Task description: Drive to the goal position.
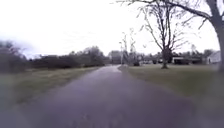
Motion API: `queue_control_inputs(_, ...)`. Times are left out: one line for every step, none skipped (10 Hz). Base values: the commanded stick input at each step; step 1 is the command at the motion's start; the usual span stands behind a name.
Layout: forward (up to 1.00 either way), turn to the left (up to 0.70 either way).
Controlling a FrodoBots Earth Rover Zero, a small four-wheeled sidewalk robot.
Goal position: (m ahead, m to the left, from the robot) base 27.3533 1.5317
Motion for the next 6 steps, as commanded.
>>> queue_control_inputs(1.0, 0.0)
queue_control_inputs(1.0, 0.0)
queue_control_inputs(1.0, 0.0)
queue_control_inputs(1.0, 0.0)
queue_control_inputs(1.0, 0.0)
queue_control_inputs(1.0, 0.0)
